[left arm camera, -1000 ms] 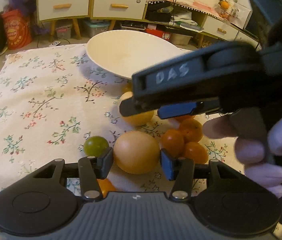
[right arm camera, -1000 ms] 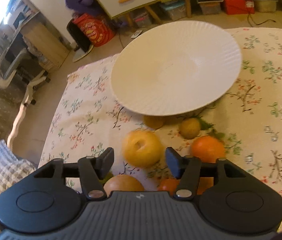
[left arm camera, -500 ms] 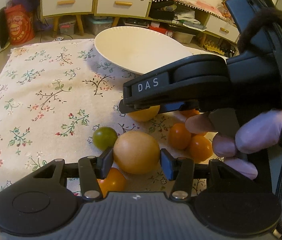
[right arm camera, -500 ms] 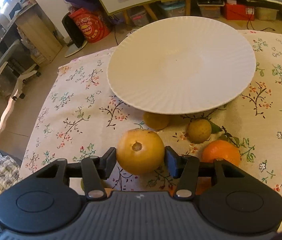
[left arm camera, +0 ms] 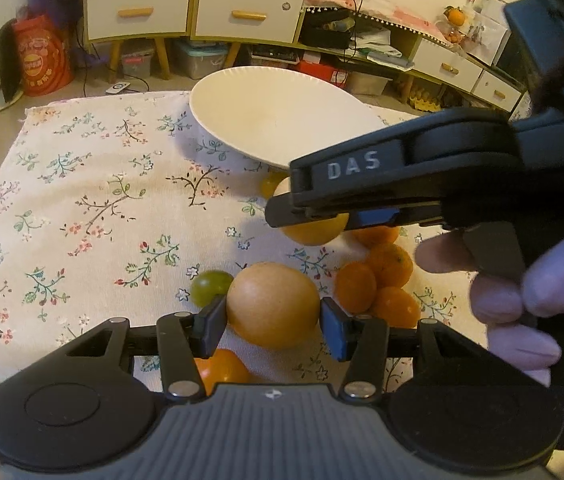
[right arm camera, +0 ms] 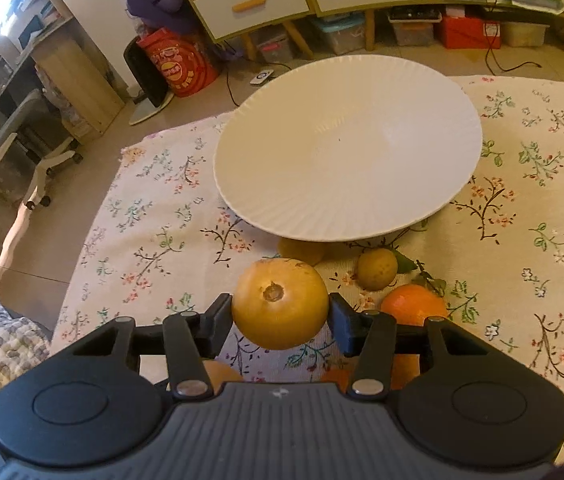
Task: Organize fruits
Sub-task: 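Carry the grapefruit in the left tool while the right tool carries the pear over the white plate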
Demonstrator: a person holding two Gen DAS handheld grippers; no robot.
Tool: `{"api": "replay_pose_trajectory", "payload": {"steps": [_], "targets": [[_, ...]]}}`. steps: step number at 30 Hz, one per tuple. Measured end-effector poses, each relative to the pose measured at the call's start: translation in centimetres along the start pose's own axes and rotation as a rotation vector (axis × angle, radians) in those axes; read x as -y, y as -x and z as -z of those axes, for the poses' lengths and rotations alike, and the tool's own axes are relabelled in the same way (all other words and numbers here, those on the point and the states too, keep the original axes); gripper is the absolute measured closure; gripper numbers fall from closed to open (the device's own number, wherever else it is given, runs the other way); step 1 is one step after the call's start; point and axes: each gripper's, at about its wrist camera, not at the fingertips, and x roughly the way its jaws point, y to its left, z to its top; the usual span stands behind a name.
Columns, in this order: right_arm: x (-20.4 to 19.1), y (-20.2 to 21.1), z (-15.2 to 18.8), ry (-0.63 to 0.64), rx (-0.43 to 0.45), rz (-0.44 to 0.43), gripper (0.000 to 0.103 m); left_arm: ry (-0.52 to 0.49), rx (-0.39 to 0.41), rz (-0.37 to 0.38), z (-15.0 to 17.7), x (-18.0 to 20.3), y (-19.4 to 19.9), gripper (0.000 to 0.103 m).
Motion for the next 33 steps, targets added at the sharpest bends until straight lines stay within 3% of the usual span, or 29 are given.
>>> {"api": "replay_pose_trajectory", "payload": {"steps": [8,22,33], "targets": [[0.2,1.7,-0.1,0.003,0.01,-0.015,0.056,0.007,0.028,0.006,-0.6,0.0,0.5,0.073],[4.1,4.1,-1.7,-0.094,0.093,0.012,0.056,0.062,0.114,-0.019,-3.9,0.4,0.4,0.073],[5.3,3.2,-4.5,-0.124,0.127,-0.016,0.056,-0.021,0.154,-0.043,-8.1,1.1,-2.0,0.072]]}}
